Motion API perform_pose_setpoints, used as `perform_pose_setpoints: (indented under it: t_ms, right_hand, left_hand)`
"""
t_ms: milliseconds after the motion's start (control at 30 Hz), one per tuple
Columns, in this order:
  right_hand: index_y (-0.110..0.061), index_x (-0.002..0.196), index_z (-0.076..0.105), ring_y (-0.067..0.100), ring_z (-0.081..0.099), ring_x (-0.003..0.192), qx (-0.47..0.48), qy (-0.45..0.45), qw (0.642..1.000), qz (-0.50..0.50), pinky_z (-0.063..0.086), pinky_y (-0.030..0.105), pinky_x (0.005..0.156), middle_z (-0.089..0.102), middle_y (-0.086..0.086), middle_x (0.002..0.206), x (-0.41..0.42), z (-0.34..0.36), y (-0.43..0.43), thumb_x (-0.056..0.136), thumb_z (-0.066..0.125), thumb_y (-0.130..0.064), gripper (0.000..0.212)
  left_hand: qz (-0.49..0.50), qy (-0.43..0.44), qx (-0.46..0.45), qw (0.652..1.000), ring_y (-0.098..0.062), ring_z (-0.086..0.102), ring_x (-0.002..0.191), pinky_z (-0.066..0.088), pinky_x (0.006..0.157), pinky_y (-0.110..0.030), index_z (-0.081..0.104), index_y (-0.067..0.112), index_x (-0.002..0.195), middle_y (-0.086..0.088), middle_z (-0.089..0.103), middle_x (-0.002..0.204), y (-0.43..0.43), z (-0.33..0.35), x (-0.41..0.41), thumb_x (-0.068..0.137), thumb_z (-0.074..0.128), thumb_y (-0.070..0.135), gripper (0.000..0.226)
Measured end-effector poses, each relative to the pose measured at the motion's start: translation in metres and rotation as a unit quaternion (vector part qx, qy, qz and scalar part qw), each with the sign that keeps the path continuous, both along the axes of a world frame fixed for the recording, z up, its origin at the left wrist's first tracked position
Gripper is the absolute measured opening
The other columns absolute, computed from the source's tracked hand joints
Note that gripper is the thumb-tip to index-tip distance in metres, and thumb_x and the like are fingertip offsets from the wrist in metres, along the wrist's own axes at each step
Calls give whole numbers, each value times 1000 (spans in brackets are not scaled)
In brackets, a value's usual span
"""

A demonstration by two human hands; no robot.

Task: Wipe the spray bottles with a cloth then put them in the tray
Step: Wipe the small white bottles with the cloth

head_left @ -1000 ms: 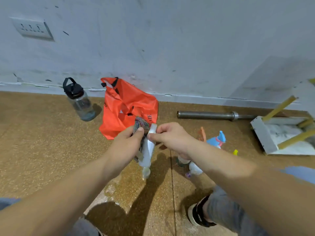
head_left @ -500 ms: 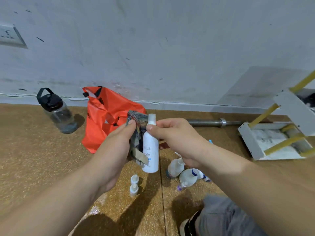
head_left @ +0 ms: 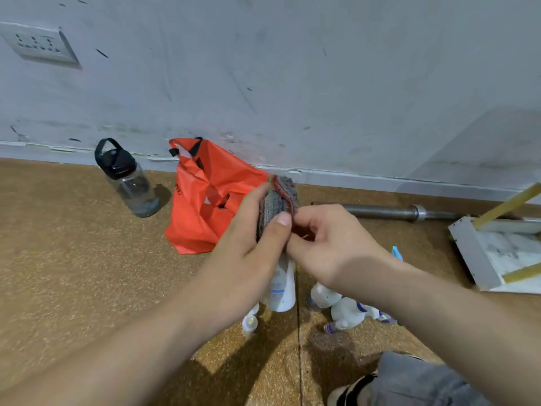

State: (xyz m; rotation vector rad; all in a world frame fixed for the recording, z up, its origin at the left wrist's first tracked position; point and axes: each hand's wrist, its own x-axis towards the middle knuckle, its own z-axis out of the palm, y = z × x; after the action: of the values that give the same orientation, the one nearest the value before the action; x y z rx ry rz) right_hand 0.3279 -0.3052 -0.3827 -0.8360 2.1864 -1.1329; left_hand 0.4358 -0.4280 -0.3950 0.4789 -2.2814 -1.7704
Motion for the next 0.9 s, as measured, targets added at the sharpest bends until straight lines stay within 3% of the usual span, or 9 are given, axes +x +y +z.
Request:
perform_pose_setpoints:
  t_ms: [133, 233, 367, 433, 567, 667, 767, 800, 900]
  right_hand:
    - [-12, 76, 63, 11, 45, 49, 35, 97, 994, 24, 38, 27, 50, 56, 1, 55, 11, 0, -1, 94, 58, -19, 19]
    - [-3, 72, 57, 12, 36, 50, -2, 40, 999, 14, 32, 31, 50, 44, 4, 54, 11, 3, -3, 97, 62, -19, 30]
    - [1, 87, 68, 19, 48, 70, -45, -59, 997, 31, 42, 40, 66, 59, 33, 78, 2, 11, -2, 99, 65, -26, 31]
    - [1, 91, 73, 23, 58, 79, -71, -116, 991, 0, 53, 53, 81, 69, 31, 90, -3, 8, -1, 100, 64, -19, 23]
    - [-6, 85, 77, 20, 64, 79, -60, -147, 985, -62, 58, 42, 84, 73, 11, 81, -3, -2, -1, 98, 61, -2, 21]
    - [-8, 91, 79, 34, 70, 86, -73, -114, 984, -115, 54, 66, 91, 75, 27, 96, -8, -5, -3, 95, 62, -2, 19]
    - [-1, 96, 77, 41, 71, 89, -108, -82, 984, -116, 56, 62, 89, 69, 34, 101, -6, -1, -2, 98, 65, -8, 14]
    - [0, 97, 76, 32, 66, 80, -115, -75, 985, -104, 56, 51, 76, 66, 38, 101, -3, 1, -2, 99, 65, -9, 15]
    - [-6, 99, 77, 23, 51, 81, -133, -83, 986, -59, 49, 62, 73, 62, 41, 100, 4, 8, -1, 101, 64, -13, 15]
  left_hand:
    - [-12, 7, 67, 998, 4, 68, 92, 54, 79, -18, 55, 38, 131, 20, 73, 102, -4, 1, -2, 106, 48, 40, 27]
    - [27, 42, 43, 998, -9, 59, 65, 49, 60, -28, 58, 16, 104, 8, 62, 75, -4, 0, -4, 108, 47, 37, 24]
    - [30, 57, 61, 996, -11, 59, 71, 49, 65, -33, 64, 17, 107, 5, 65, 80, -8, -2, -3, 111, 38, 36, 33]
    - [10, 50, 53, 997, -5, 65, 85, 53, 77, -34, 64, 28, 120, 12, 70, 94, -3, -3, -1, 112, 37, 34, 28]
    - [5, 59, -126, 990, -12, 60, 113, 49, 97, -34, 52, 25, 130, 8, 61, 118, 18, -14, 11, 111, 34, 33, 27]
    - [-11, 29, -233, 972, -20, 49, 127, 43, 105, -33, 44, 19, 139, 1, 48, 135, 31, -18, 12, 108, 31, 37, 38]
    - [4, 50, -182, 982, -16, 57, 108, 49, 92, -39, 49, 25, 123, 6, 55, 117, 28, -18, 9, 110, 26, 40, 30]
    - [19, 58, -146, 987, -10, 58, 100, 49, 86, -34, 50, 29, 118, 13, 57, 107, 24, -16, 8, 111, 27, 42, 27]
    - [43, 37, -12, 998, 8, 62, 93, 49, 79, -12, 54, 38, 118, 19, 66, 104, 14, -5, 2, 112, 32, 38, 22]
